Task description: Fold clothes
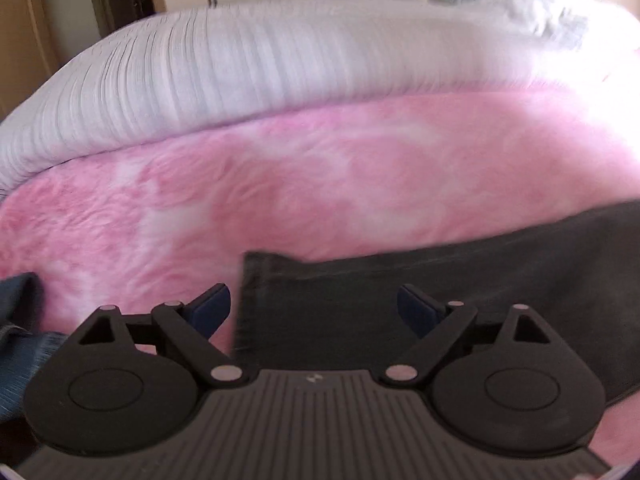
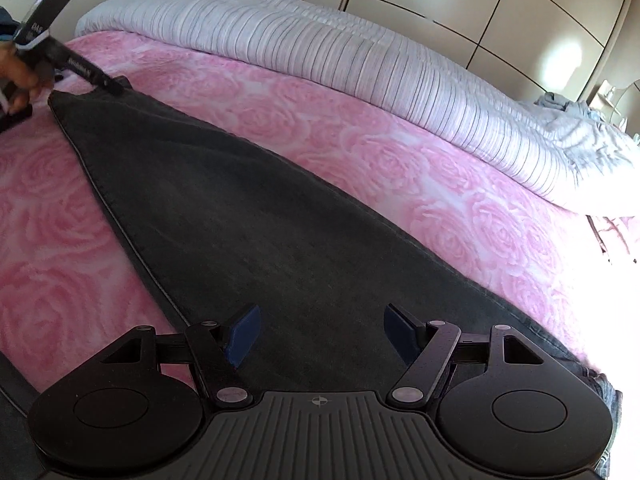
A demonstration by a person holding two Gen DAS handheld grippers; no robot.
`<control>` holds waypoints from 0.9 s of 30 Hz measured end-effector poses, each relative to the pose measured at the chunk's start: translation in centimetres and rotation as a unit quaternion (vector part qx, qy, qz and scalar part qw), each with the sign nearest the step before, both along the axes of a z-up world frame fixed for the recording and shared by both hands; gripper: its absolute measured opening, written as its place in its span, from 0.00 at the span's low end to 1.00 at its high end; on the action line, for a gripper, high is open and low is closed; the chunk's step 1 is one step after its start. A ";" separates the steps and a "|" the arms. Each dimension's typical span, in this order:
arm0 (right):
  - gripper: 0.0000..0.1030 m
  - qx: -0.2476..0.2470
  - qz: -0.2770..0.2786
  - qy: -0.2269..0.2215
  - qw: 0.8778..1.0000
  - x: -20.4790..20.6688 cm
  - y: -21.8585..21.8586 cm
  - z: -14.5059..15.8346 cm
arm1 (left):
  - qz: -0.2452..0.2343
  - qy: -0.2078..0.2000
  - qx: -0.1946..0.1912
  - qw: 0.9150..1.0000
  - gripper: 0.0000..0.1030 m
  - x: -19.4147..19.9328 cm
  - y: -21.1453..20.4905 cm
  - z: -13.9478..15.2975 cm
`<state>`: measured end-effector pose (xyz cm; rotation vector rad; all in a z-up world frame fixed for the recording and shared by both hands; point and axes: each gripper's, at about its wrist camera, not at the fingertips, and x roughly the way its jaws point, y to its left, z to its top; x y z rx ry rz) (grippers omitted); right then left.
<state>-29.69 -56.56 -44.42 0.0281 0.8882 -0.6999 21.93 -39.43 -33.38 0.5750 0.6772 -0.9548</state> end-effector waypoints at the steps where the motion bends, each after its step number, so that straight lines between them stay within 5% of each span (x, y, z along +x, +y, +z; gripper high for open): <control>1: 0.70 0.000 -0.002 0.000 1.000 0.1 -0.2 -0.1 | -0.004 -0.018 0.018 1.000 0.85 0.0 -0.4 -0.8; 3: 0.70 0.001 -0.007 -0.001 1.000 0.2 -0.5 -0.3 | -0.004 -0.048 0.032 0.998 0.96 0.3 -1.1 -1.9; 8: 0.70 -0.004 -0.013 0.006 1.000 0.3 -1.1 -0.6 | 0.020 -0.102 0.031 0.994 0.96 1.7 -2.4 -2.0; 13: 0.70 0.013 -0.021 0.009 1.000 -0.5 -1.0 -0.3 | 0.028 -0.093 0.034 0.995 0.81 1.6 -1.4 -0.1; 19: 0.70 0.060 -0.059 0.001 0.996 -4.7 1.6 0.7 | -0.027 -0.059 0.026 0.998 0.82 -5.4 4.5 2.6; 27: 0.70 0.052 -0.115 0.003 0.992 -16.7 9.7 4.6 | -0.109 -0.066 0.041 0.991 0.84 -20.0 15.2 5.5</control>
